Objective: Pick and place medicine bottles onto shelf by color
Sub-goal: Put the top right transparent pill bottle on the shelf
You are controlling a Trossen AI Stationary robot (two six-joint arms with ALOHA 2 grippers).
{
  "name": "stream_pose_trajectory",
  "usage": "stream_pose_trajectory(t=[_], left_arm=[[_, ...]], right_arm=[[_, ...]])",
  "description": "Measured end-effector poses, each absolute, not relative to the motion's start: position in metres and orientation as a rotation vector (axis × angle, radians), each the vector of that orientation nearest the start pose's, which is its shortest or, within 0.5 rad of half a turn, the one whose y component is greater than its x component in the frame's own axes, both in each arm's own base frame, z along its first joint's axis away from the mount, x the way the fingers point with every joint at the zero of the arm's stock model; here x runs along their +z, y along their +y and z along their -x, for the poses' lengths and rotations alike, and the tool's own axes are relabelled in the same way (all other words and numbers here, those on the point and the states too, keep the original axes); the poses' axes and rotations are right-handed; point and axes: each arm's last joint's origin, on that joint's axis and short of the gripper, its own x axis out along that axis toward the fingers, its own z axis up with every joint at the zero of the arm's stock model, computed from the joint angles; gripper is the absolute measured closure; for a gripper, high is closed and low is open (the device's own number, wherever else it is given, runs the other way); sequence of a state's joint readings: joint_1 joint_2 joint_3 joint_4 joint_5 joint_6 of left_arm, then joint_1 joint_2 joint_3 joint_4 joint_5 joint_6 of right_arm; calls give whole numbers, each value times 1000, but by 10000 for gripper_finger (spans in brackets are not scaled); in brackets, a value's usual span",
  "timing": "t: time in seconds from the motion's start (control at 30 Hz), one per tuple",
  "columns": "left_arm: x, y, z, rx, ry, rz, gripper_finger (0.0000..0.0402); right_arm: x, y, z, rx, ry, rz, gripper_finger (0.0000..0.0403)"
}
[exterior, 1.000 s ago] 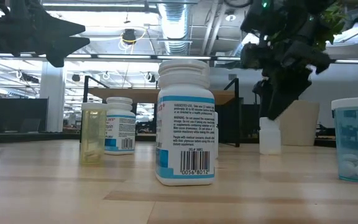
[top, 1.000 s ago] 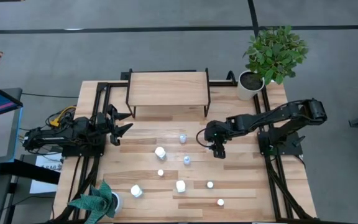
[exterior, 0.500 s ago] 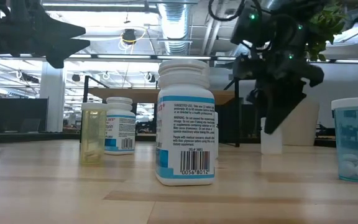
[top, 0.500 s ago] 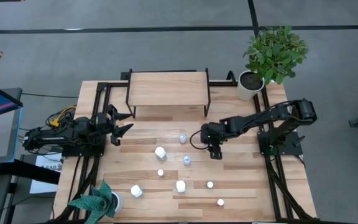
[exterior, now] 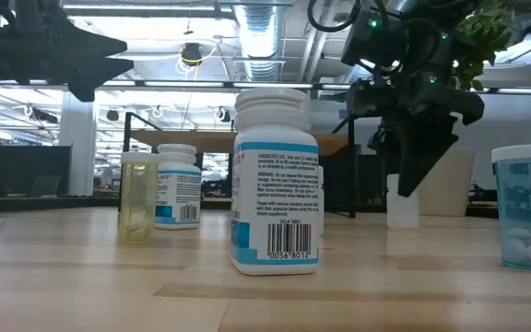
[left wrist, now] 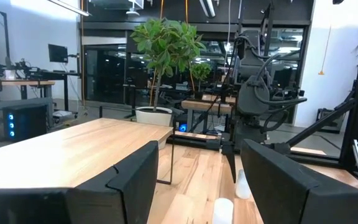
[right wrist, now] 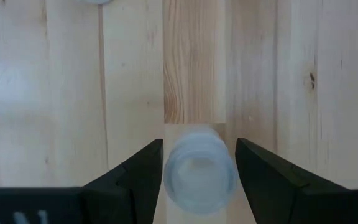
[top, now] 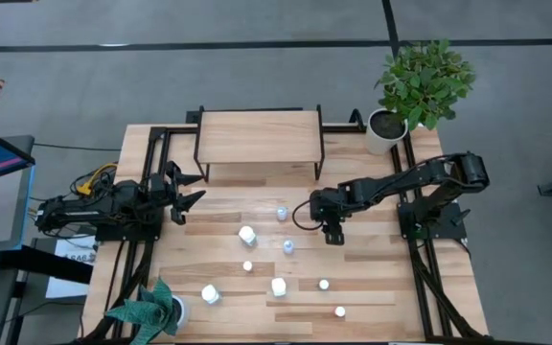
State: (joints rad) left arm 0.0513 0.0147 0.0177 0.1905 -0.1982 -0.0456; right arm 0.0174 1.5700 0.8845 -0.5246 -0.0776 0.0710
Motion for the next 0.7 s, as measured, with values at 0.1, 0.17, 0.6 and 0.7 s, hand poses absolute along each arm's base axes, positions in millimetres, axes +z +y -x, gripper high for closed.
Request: stream_pose_trajectory(t=[0.1, 0.17, 0.6, 0.7], left_arm=[[187, 11, -95, 244, -199, 59, 184], [187, 11, -95, 244, -199, 59, 184], [187, 11, -95, 245, -199, 60, 184], [187, 11, -95, 245, -199, 60, 184]], right_arm=[[168, 7, -280, 35, 1224, -105, 180], [168, 7, -279, 34, 1240, -106, 180], [176, 6, -284, 32, 1228, -107, 222], [178, 5, -285, 32, 1220, -105, 237]])
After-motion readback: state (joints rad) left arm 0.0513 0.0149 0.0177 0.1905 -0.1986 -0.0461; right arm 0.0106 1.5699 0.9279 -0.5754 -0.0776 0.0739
